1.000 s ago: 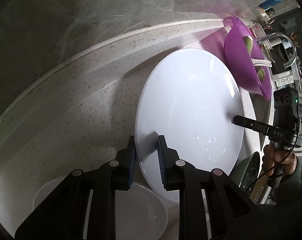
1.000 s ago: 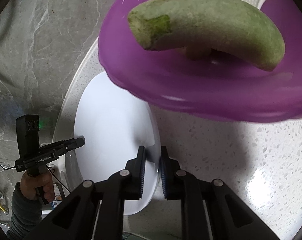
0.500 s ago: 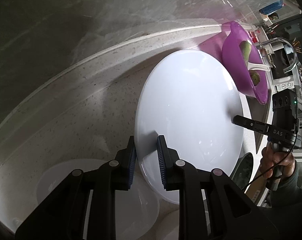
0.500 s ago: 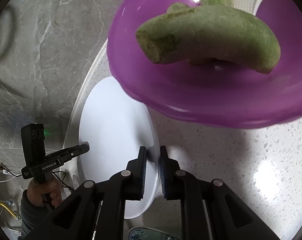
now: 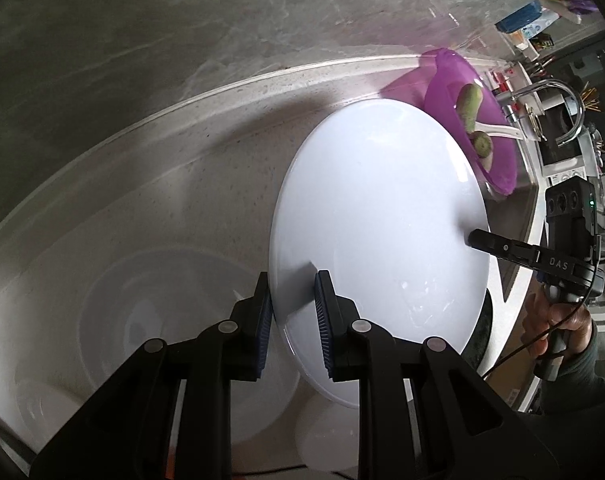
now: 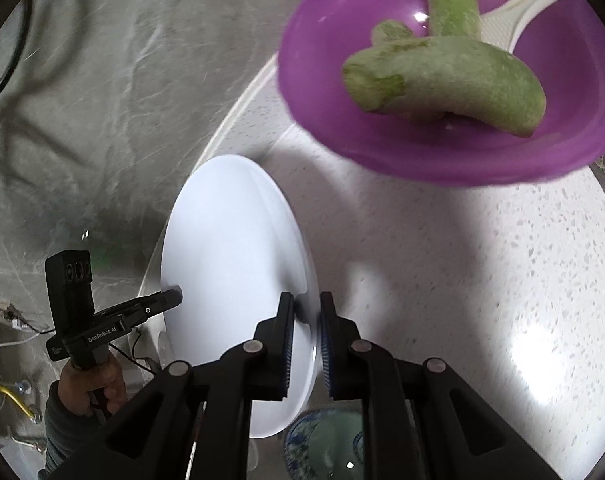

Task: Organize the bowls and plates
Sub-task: 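Lift the large white plate with both grippers and carry it toward the orange bowl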

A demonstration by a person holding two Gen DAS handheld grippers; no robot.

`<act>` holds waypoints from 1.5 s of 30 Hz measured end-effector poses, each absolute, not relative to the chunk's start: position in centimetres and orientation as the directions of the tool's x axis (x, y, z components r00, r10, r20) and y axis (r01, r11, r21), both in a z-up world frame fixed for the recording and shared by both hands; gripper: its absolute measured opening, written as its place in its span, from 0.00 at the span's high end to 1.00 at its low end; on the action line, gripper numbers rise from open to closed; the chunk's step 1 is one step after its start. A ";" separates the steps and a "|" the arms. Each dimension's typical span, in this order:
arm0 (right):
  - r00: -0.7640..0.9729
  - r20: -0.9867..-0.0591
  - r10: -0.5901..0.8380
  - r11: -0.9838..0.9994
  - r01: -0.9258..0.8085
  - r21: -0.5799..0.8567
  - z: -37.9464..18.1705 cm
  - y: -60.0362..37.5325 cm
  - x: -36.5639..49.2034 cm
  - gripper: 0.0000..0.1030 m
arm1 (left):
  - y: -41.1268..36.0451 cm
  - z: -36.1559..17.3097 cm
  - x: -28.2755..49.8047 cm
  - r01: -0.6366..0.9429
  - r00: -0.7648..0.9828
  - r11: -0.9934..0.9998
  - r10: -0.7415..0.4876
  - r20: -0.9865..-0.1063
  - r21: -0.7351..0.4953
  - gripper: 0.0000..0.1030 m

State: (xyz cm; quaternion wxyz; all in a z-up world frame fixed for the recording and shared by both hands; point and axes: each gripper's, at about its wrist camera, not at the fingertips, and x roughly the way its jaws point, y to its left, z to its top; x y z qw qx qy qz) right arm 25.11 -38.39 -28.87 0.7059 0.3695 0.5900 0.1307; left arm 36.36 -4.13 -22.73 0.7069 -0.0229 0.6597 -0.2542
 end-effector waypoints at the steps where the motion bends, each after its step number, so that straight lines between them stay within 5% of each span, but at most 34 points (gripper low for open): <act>1: 0.270 -0.735 0.622 0.693 0.247 0.678 -28.6 -38.4 24.9 0.86 | -3.9 -22.4 35.9 0.326 0.004 0.872 -0.388 -0.921 -0.366 0.82; 16: 0.223 -0.716 0.661 0.714 0.109 0.692 -23.4 -33.4 18.6 0.86 | 1.3 -17.7 24.1 0.225 0.090 0.904 -0.391 -0.916 -0.364 0.82; 45: -0.023 -0.782 0.623 0.782 -0.029 0.623 -26.1 -24.1 6.5 0.86 | 8.6 -25.6 -0.6 -0.008 0.136 0.908 -0.415 -0.900 -0.420 0.80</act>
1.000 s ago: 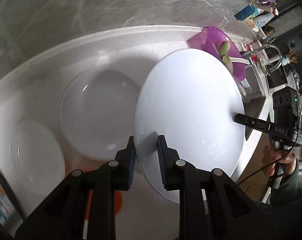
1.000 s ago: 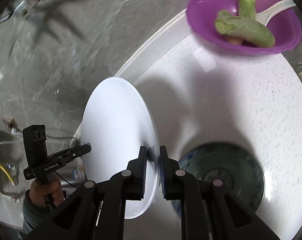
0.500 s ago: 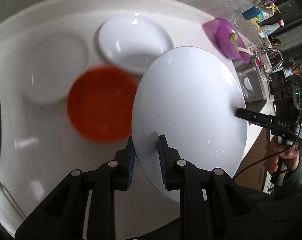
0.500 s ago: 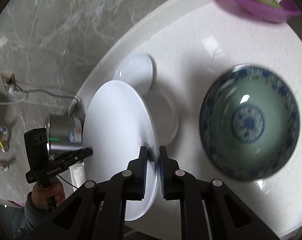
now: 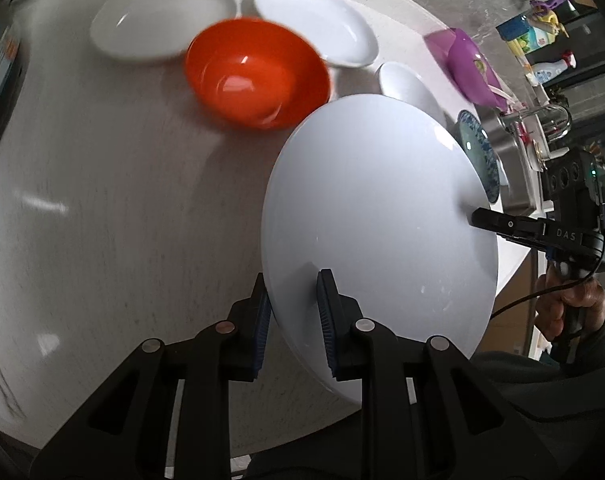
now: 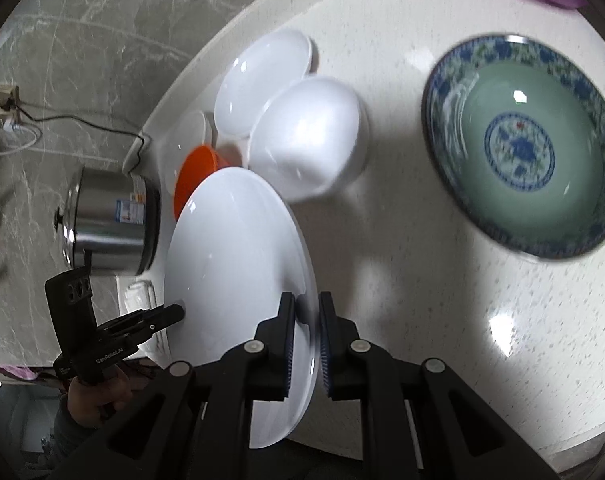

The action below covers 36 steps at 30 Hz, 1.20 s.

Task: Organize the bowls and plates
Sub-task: 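Lift the large white plate with both grippers and carry it toward the orange bowl, then lower the large white plate onto the counter and open both grippers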

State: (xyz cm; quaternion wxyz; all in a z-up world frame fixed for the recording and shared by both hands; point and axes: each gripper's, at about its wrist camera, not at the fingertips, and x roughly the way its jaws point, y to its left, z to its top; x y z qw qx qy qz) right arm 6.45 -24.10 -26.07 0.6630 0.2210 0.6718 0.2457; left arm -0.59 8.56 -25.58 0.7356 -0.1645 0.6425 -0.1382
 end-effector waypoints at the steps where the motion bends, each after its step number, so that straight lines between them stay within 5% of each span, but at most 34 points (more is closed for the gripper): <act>1: -0.030 -0.785 0.619 0.784 -0.032 0.620 -26.3 -24.0 6.3 0.86 | 8.5 -26.2 -1.3 -0.007 0.134 0.908 -0.414 -0.900 -0.418 0.79; 12: -0.043 -0.819 0.572 0.816 -0.070 0.573 -30.4 -22.6 5.2 0.85 | 7.9 -30.9 -2.0 -0.035 0.145 0.908 -0.408 -0.902 -0.416 0.79; 33: -0.008 -0.815 0.580 0.805 -0.152 0.574 -31.9 -23.2 4.8 0.82 | 8.1 -30.7 -3.4 -0.006 0.231 0.923 -0.374 -0.898 -0.386 0.78; 35: -0.003 -0.805 0.593 0.795 -0.160 0.585 -31.8 -23.3 4.7 0.74 | 8.6 -30.6 -3.7 -0.023 0.252 0.916 -0.382 -0.889 -0.400 0.74; 36: 0.012 -0.800 0.600 0.791 -0.162 0.591 -31.7 -23.4 4.6 0.61 | 9.0 -30.5 -3.9 -0.039 0.271 0.913 -0.382 -0.884 -0.406 0.69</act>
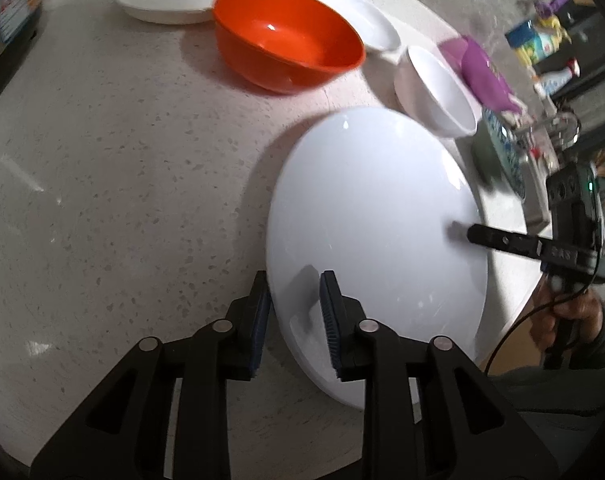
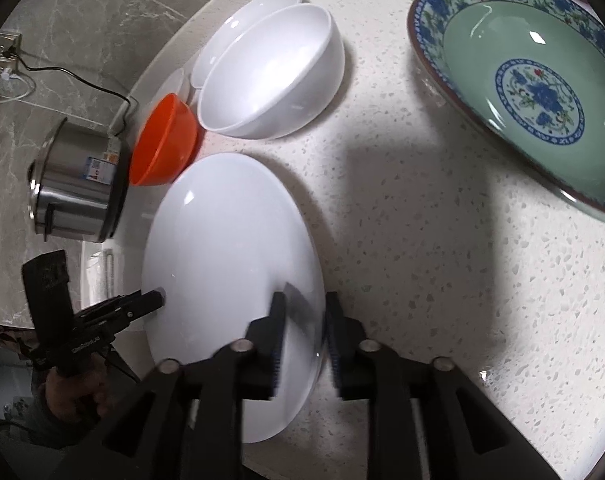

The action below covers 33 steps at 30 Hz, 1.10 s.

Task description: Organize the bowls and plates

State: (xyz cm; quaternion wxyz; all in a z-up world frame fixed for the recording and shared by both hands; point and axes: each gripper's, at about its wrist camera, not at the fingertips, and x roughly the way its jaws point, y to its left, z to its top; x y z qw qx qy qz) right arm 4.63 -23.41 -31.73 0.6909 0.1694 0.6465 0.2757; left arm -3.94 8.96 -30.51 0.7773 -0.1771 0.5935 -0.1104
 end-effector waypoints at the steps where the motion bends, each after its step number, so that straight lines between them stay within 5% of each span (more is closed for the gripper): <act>1: 0.025 -0.797 0.604 0.789 -0.163 0.593 -31.5 -23.6 4.6 0.44 | 9.3 -30.2 -4.1 -0.054 0.295 0.908 -0.383 -0.876 -0.415 0.51; 2: 0.044 -0.799 0.600 0.793 -0.167 0.586 -31.2 -23.8 4.6 0.37 | 9.8 -29.7 -4.3 -0.069 0.333 0.898 -0.390 -0.858 -0.435 0.37; 8: 0.213 -0.717 0.663 0.747 -0.148 0.648 -27.4 -26.7 3.2 0.24 | 12.4 -26.4 -6.2 -0.171 0.521 0.747 -0.485 -0.703 -0.642 0.05; 9: 0.246 -0.689 0.681 0.729 -0.151 0.667 -26.5 -27.2 2.6 0.13 | 12.4 -26.0 -6.6 -0.165 0.546 0.728 -0.495 -0.676 -0.666 0.04; 10: 0.299 -0.635 0.712 0.695 -0.172 0.698 -25.2 -27.6 1.5 0.00 | 12.0 -25.1 -7.3 -0.134 0.584 0.714 -0.504 -0.636 -0.688 0.03; 16: 0.440 -0.492 0.751 0.644 -0.327 0.692 -20.0 -28.3 0.6 0.00 | 9.6 -21.5 -6.8 0.013 0.602 0.784 -0.502 -0.621 -0.621 0.03; 24: 0.483 -0.466 0.742 0.635 -0.283 0.719 -18.7 -27.5 5.2 0.00 | 12.1 -20.0 -3.0 -0.141 0.649 0.827 -0.337 -0.682 -0.544 0.03; 29: 0.487 -0.460 0.742 0.651 -0.363 0.667 -15.5 -26.2 11.7 0.00 | 12.6 -15.9 4.7 -0.038 0.683 0.952 -0.197 -0.703 -0.304 0.03; 33: 0.429 -0.476 0.767 0.635 -0.410 0.654 -14.1 -24.2 16.9 0.00 | 12.4 -14.6 14.0 0.086 0.592 0.969 -0.238 -0.770 -0.232 0.03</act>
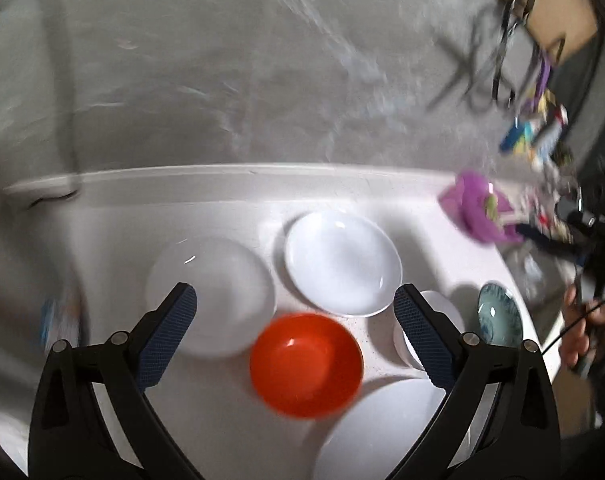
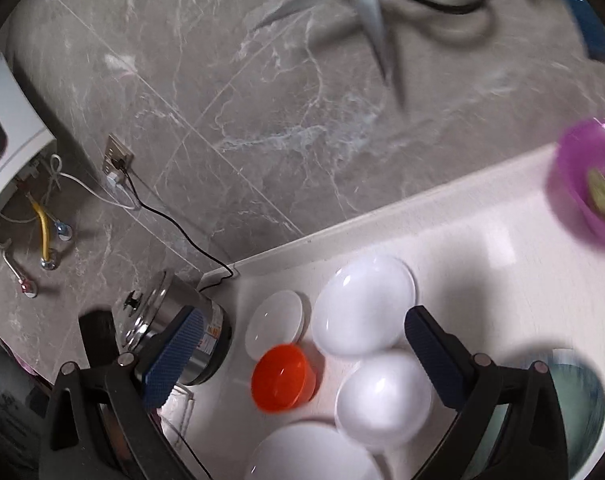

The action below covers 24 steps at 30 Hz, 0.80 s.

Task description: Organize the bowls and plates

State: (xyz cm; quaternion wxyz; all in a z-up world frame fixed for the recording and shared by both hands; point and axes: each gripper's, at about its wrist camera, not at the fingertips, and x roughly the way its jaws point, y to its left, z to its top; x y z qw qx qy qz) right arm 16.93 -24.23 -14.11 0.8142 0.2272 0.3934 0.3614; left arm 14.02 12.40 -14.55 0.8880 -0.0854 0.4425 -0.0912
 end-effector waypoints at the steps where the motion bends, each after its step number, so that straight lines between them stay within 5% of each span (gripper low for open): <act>1: 0.403 -0.482 0.778 0.626 -0.427 0.653 -14.2 -23.4 18.4 0.00 | 12.2 -15.0 16.3 0.096 0.544 0.966 -0.254 -0.800 -0.242 0.03; 8: 0.213 -0.591 0.778 0.628 -0.283 0.725 -20.4 -21.1 25.2 0.03 | 11.0 -19.8 27.5 0.177 0.252 0.928 -0.365 -0.896 -0.328 0.03; 16: 0.091 -0.638 0.765 0.643 -0.055 0.764 -27.6 -21.4 27.7 0.32 | 11.0 -24.0 33.4 0.208 0.111 0.862 -0.491 -0.864 -0.462 0.15; 24: 0.070 -0.630 0.774 0.632 -0.004 0.775 -29.2 -21.1 27.8 0.33 | 11.6 -27.2 34.8 0.206 0.020 0.858 -0.484 -0.875 -0.470 0.17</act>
